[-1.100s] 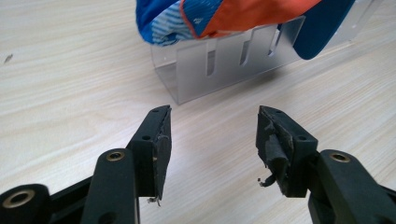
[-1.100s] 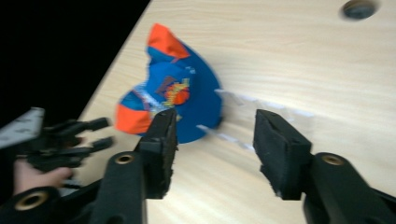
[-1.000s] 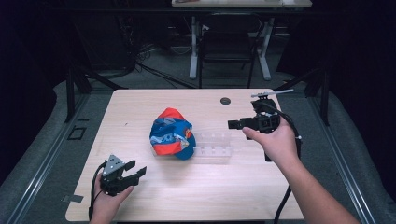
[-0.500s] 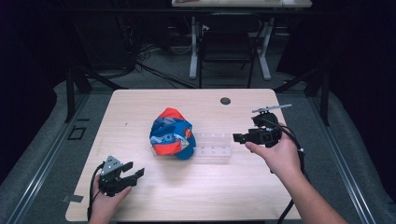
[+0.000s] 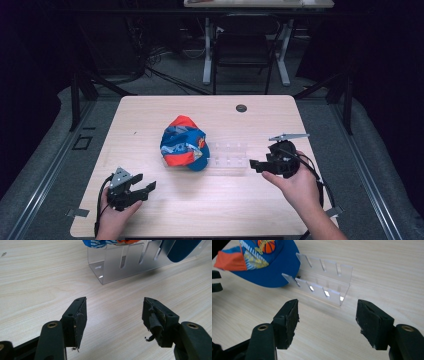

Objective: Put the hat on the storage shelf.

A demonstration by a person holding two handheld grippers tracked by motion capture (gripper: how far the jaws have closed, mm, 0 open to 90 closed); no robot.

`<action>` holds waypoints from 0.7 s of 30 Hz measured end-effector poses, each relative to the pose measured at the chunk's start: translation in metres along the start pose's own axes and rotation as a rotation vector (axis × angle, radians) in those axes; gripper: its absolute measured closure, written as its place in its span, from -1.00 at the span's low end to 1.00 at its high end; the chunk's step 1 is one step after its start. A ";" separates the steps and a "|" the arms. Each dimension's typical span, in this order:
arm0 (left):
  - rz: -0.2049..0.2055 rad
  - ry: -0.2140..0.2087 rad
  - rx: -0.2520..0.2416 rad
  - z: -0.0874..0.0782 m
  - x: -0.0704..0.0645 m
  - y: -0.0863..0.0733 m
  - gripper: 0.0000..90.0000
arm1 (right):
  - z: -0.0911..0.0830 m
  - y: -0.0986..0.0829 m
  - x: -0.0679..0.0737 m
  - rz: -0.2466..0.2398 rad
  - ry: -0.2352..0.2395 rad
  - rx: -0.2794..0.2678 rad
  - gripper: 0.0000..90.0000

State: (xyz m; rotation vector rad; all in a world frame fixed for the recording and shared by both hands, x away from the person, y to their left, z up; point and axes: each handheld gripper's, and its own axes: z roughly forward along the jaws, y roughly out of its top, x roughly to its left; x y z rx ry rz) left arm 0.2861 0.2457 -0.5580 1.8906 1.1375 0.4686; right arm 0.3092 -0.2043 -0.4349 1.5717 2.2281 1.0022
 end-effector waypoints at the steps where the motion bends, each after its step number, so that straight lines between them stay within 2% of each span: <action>1: 0.001 0.000 0.000 0.000 0.000 0.000 -0.18 | 0.001 -0.003 0.001 -0.005 -0.005 0.010 -0.24; 3: 0.004 -0.001 -0.001 0.000 0.000 0.000 -0.19 | 0.005 -0.015 0.002 -0.011 -0.002 -0.009 -0.25; 6: -0.002 -0.005 -0.003 0.001 0.000 -0.001 -0.19 | 0.008 -0.023 0.002 -0.016 -0.005 -0.020 -0.25; 7: -0.003 -0.004 -0.003 0.001 0.000 -0.001 -0.19 | 0.012 -0.031 0.001 -0.020 -0.019 -0.030 -0.25; 8: -0.003 -0.004 -0.004 0.001 0.000 -0.001 -0.19 | 0.012 -0.031 0.001 -0.020 -0.019 -0.030 -0.25; 9: -0.003 -0.003 -0.004 0.001 0.000 -0.001 -0.19 | 0.017 -0.038 -0.001 -0.018 -0.024 -0.053 -0.25; 15: -0.003 -0.006 -0.002 0.000 0.000 -0.001 -0.19 | 0.027 -0.060 -0.007 -0.008 -0.050 -0.073 -0.25; 21: 0.001 -0.006 -0.012 0.000 -0.002 -0.001 -0.19 | 0.033 -0.073 -0.012 -0.015 -0.067 -0.107 -0.25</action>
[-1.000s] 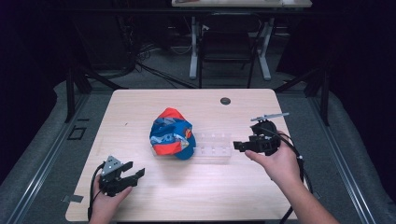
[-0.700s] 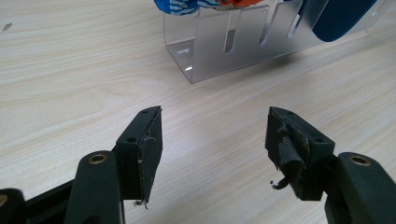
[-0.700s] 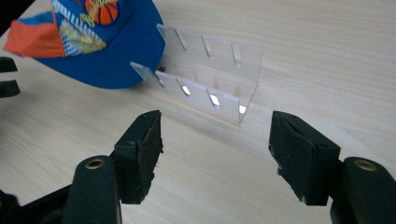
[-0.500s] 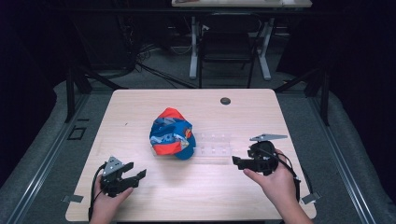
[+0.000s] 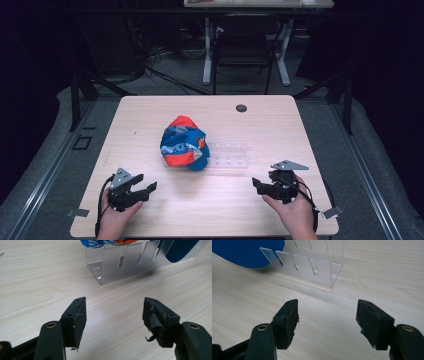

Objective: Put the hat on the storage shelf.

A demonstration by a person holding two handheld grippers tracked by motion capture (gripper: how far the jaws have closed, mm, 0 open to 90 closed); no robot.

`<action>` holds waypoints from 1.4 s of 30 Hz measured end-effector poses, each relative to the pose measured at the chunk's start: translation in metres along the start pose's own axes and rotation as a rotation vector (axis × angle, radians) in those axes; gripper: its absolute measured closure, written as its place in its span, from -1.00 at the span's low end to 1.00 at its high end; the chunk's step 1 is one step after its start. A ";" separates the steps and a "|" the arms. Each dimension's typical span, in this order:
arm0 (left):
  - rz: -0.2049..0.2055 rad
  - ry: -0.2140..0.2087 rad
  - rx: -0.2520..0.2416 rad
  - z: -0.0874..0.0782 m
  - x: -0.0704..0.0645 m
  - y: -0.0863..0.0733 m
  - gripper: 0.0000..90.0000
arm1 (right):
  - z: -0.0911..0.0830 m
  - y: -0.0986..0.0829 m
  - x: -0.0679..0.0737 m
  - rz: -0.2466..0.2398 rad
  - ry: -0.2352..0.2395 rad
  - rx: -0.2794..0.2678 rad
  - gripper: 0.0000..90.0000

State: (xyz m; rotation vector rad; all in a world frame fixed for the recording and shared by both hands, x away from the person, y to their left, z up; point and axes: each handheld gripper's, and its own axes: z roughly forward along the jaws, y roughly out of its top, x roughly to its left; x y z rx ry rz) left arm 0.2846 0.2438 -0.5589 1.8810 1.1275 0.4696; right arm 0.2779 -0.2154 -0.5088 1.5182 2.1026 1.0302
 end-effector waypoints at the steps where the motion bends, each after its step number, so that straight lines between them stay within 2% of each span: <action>1: 0.000 0.000 0.001 0.000 0.000 0.000 -0.19 | 0.001 -0.002 -0.001 0.005 0.001 -0.004 -0.25; 2: 0.004 0.000 0.003 0.000 -0.001 0.000 -0.19 | 0.002 -0.006 -0.002 0.005 -0.012 -0.011 -0.25; 7: 0.010 -0.008 0.007 0.002 -0.004 0.000 -0.18 | 0.005 -0.013 -0.004 -0.003 -0.019 -0.028 -0.25; 11: 0.016 -0.015 0.005 0.003 -0.006 0.000 -0.17 | 0.009 -0.023 -0.007 0.005 -0.019 -0.064 -0.25; 16: 0.020 -0.022 0.000 0.005 -0.010 0.000 -0.15 | 0.017 -0.033 -0.010 -0.005 -0.022 -0.055 -0.25; 22: 0.035 -0.033 0.019 0.007 -0.013 0.000 -0.15 | 0.020 -0.037 -0.013 0.010 -0.015 -0.057 -0.25; 28: 0.042 -0.039 0.018 0.010 -0.016 0.000 -0.15 | 0.021 -0.038 -0.013 0.012 -0.015 -0.073 -0.24; 37: 0.041 -0.046 0.020 0.013 -0.020 0.000 -0.15 | 0.025 -0.040 -0.014 0.009 -0.004 -0.077 -0.24; 42: 0.023 -0.072 0.000 0.020 -0.027 0.006 -0.15 | 0.025 -0.039 -0.014 0.013 0.000 -0.076 -0.24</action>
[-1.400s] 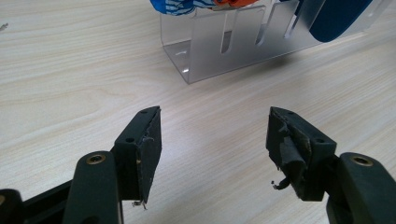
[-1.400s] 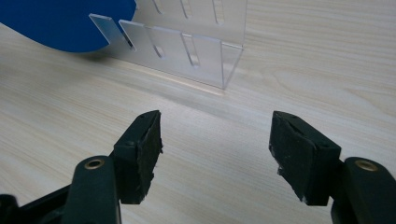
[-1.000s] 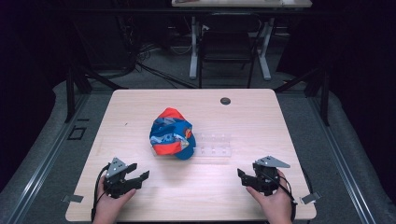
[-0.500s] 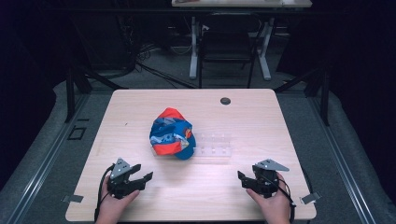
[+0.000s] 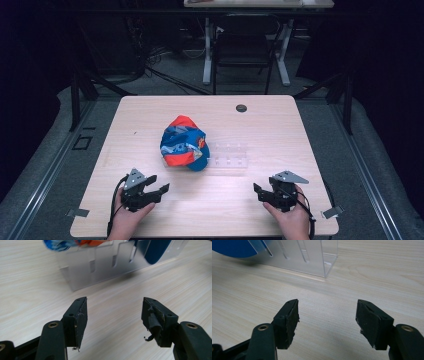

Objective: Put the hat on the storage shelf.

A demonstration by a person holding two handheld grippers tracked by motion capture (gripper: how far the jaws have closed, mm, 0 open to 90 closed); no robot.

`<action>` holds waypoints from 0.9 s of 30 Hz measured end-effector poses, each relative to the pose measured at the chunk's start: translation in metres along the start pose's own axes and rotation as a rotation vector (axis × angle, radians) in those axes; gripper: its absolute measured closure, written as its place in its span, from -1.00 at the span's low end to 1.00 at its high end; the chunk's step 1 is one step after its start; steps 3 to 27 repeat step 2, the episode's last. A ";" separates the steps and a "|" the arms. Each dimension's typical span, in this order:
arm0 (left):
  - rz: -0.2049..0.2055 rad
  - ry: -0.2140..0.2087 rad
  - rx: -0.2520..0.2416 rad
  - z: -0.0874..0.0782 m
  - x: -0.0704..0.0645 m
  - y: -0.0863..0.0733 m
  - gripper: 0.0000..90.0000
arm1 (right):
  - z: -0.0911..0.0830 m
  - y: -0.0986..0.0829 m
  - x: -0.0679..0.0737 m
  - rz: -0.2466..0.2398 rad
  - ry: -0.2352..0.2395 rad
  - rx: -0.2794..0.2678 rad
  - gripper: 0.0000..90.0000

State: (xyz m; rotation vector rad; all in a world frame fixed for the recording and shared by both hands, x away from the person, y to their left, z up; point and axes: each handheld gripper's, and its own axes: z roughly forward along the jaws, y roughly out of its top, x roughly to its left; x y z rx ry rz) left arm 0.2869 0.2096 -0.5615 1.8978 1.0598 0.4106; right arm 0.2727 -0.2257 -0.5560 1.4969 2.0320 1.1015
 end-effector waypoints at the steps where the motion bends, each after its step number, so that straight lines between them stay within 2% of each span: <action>1: -0.001 -0.006 -0.005 0.002 -0.003 0.003 -0.15 | 0.000 0.000 0.000 0.000 0.000 0.000 -0.24; 2: 0.002 -0.013 -0.010 0.005 -0.007 0.008 -0.15 | 0.000 0.000 0.000 0.005 0.001 0.000 -0.24; 27: 0.002 -0.013 -0.010 0.005 -0.007 0.008 -0.15 | 0.000 0.000 0.000 0.005 0.001 0.000 -0.24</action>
